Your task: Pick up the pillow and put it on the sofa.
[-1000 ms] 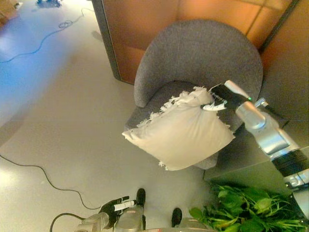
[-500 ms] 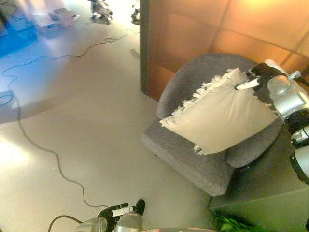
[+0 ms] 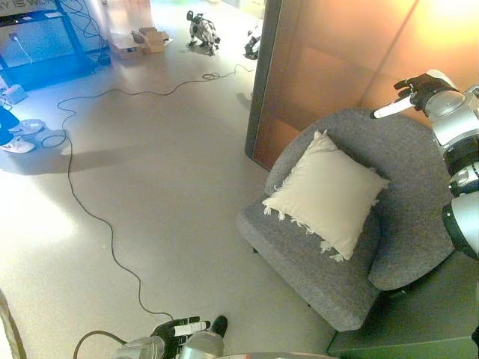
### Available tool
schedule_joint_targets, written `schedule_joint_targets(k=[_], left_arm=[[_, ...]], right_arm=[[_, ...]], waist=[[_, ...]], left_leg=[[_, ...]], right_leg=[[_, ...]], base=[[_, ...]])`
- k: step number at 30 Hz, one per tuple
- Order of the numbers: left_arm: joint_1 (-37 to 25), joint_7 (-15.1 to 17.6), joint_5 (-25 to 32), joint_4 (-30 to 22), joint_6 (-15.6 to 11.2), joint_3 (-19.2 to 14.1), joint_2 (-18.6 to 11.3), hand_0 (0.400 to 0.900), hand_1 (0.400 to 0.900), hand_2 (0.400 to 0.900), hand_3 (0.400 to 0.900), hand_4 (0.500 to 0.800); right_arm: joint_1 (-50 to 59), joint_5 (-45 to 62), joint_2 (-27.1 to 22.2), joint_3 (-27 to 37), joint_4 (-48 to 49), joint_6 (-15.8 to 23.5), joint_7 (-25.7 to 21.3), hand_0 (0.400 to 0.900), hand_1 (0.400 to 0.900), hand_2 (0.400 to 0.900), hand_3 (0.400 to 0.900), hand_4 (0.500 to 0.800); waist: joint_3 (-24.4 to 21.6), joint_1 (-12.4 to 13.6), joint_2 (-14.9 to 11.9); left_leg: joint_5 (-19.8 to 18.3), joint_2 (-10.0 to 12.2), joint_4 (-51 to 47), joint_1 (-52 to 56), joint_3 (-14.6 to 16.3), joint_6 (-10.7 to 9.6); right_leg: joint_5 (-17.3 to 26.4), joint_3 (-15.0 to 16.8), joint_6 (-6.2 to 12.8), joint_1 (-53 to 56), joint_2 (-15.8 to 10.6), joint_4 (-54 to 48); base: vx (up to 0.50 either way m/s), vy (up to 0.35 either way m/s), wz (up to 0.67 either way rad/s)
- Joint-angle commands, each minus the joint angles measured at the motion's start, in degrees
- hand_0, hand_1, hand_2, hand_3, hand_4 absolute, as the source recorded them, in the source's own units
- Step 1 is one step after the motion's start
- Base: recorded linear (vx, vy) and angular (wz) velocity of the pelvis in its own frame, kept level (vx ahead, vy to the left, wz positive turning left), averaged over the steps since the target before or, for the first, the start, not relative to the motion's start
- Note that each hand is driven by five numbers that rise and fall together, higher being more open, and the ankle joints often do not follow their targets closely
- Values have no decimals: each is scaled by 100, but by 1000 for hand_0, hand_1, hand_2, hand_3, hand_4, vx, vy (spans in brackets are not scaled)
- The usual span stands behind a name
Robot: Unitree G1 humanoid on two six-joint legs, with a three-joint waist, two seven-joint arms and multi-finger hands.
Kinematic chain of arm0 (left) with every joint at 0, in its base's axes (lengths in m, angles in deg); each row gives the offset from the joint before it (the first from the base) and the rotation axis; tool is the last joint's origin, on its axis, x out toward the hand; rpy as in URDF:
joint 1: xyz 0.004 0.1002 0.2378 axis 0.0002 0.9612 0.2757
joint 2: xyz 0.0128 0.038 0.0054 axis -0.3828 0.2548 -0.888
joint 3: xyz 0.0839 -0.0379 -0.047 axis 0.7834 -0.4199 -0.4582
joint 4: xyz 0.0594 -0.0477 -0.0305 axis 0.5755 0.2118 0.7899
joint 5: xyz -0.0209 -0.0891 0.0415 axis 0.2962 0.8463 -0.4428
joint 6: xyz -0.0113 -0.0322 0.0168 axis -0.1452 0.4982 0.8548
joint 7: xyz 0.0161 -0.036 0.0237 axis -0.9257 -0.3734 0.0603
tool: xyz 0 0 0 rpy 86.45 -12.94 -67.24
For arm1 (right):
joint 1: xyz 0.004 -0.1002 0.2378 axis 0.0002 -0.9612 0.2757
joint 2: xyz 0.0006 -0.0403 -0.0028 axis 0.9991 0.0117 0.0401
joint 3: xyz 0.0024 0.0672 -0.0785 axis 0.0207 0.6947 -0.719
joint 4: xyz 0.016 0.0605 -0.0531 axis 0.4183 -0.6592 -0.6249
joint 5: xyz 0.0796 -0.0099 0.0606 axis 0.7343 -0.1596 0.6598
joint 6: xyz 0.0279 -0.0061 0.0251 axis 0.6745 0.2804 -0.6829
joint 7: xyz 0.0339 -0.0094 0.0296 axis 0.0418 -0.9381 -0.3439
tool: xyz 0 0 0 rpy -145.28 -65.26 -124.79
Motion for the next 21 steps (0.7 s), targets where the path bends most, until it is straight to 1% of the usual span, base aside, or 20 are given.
schedule_joint_targets(k=[1, 5, 7, 9, 11, 12, 14, 15, 16, 17, 18, 20, 21], left_arm=[[326, -123, -179, 305, 26, 604, -102, 900, 900, 900, 900, 800], [297, -115, -197, 335, 28, 544, -102, 900, 900, 900, 900, 800], [264, -94, -203, 349, 14, 515, -69, 900, 900, 900, 900, 800], [246, -72, -197, 366, -23, 474, -31, 900, 900, 900, 900, 800], [234, -47, -164, 370, -48, 452, 14, 900, 900, 900, 900, 800], [229, -38, -147, 381, -87, 394, 55, 900, 900, 900, 900, 800], [230, -18, -121, 380, -122, 356, 102, 900, 900, 900, 900, 800], [220, 10, -98, 372, -124, 300, 150, 900, 900, 900, 900, 800], [221, 56, -53, 355, -117, 228, 196, 900, 900, 900, 900, 800], [228, 82, -24, 348, -126, 195, 214, 900, 900, 900, 900, 800], [219, 135, 9, 360, -137, 112, 279, 900, 900, 900, 900, 800], [216, 202, 24, 387, -177, 28, 344, 900, 900, 900, 900, 800], [208, 267, 54, 367, -187, 13, 398, 900, 900, 900, 900, 800]], right_arm=[[878, 101, -493, -482, -32, 113, -300, 900, 900, 900, 900, 800], [628, 468, -563, -212, 125, 210, -310, 900, 900, 900, 900, 800], [239, 908, -545, 108, 342, 256, -420, 900, 900, 900, 900, 800], [-294, 1324, -479, 566, 675, 349, -592, 900, 900, 900, 900, 800], [-808, 1714, -373, 958, 958, 497, -753, 900, 900, 900, 900, 800], [-1465, 1833, -238, 1395, 1306, 718, -810, 900, 900, 900, 900, 800], [-2307, 2118, 48, 1891, 1904, 897, -1080, 900, 900, 900, 900, 800], [-2889, 2203, 302, 2126, 2365, 1005, -1187, 900, 900, 900, 900, 800], [-3542, 2359, 575, 2337, 2918, 1109, -1396, 900, 900, 900, 900, 800], [-3885, 2373, 743, 2473, 3162, 1144, -1434, 900, 900, 900, 900, 800], [-4538, 2443, 1142, 2636, 3603, 1282, -1448, 900, 900, 900, 900, 800], [-5296, 2471, 1571, 2798, 3927, 1487, -1502, 900, 900, 900, 900, 800], [-5715, 2662, 1812, 2830, 4019, 1653, -1571, 900, 900, 900, 900, 800]], waist=[[-406, 0, -86], [-393, -110, -70], [-365, -208, -46], [-338, -308, -25], [-317, -398, -2], [-291, -502, 30], [-266, -612, 57], [-235, -714, 87], [-212, -823, 107], [-206, -875, 112], [-175, -1008, 134], [-161, -1152, 160], [-153, -1246, 180]], left_leg=[[-1084, 182, 48, 558, 289, -221], [-1105, 187, 43, 571, 377, -208], [-1120, 190, 33, 586, 445, -190], [-1142, 192, 33, 600, 509, -181], [-1160, 196, 31, 613, 572, -167], [-1182, 205, 31, 628, 640, -153], [-1205, 208, 31, 641, 715, -135], [-1217, 209, 32, 650, 767, -126], [-1226, 218, 26, 662, 828, -111], [-1235, 223, 25, 669, 863, -103], [-1257, 229, 21, 688, 946, -82], [-1269, 238, 16, 701, 1050, -70], [-1277, 242, 10, 712, 1114, -58]], right_leg=[[58, 133, -59, -522, 65, 316], [51, 216, -49, -568, 50, 356], [54, 280, -41, -602, 40, 381], [49, 349, -39, -633, 35, 408], [48, 410, -34, -659, 30, 430], [40, 468, -33, -686, 28, 458], [45, 552, -28, -717, 28, 473], [52, 609, -22, -738, 30, 485], [63, 679, -19, -760, 33, 488], [68, 720, -16, -773, 36, 490], [82, 814, -6, -798, 43, 484], [105, 906, 8, -838, 53, 483], [116, 971, 17, -861, 62, 478]], base=[[-39, 16, -14], [-58, 22, -11], [-88, 27, -17], [-95, 30, -20], [-97, 30, -24], [-109, 30, -31], [-109, 27, -32], [-104, 21, -37], [-97, 14, -38], [-97, 9, -43], [-89, 5, -40], [-96, 9, -38], [-98, 13, -32]])
